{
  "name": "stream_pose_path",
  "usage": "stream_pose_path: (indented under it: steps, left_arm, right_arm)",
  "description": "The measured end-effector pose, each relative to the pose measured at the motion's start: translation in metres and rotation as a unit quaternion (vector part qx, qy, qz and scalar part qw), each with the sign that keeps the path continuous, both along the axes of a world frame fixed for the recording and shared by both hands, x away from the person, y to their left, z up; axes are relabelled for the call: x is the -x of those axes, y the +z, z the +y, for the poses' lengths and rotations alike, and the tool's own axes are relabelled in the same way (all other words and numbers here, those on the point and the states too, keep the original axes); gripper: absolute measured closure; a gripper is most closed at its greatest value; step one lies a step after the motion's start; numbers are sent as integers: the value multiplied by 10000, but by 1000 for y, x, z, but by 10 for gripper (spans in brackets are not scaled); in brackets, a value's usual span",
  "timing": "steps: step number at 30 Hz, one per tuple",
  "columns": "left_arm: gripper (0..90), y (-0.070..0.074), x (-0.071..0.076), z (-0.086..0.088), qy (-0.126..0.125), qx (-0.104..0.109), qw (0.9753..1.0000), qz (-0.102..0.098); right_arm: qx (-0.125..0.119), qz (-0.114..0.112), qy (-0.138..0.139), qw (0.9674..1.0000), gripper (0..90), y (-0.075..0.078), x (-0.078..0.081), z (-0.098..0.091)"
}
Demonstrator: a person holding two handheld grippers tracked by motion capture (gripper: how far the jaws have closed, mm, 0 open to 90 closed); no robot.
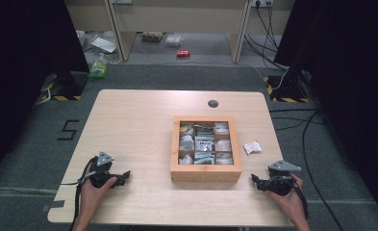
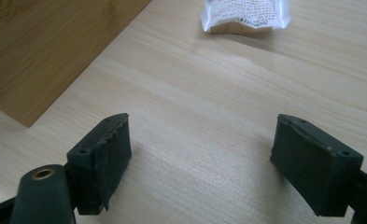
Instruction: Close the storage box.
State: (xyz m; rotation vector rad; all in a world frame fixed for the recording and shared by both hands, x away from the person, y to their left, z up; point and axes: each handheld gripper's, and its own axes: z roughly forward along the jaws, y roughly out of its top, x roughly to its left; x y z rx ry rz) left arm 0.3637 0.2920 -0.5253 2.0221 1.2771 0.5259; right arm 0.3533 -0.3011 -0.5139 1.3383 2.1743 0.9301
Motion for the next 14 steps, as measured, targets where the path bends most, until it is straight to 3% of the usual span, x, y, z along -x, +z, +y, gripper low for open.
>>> stream_pose_path:
  steps: [14]
  left_arm:
    - [0,0,0,0,0,-1,10000,-1]
  right_arm:
    - [-6,-7,21,10000,203,0,0,-1]
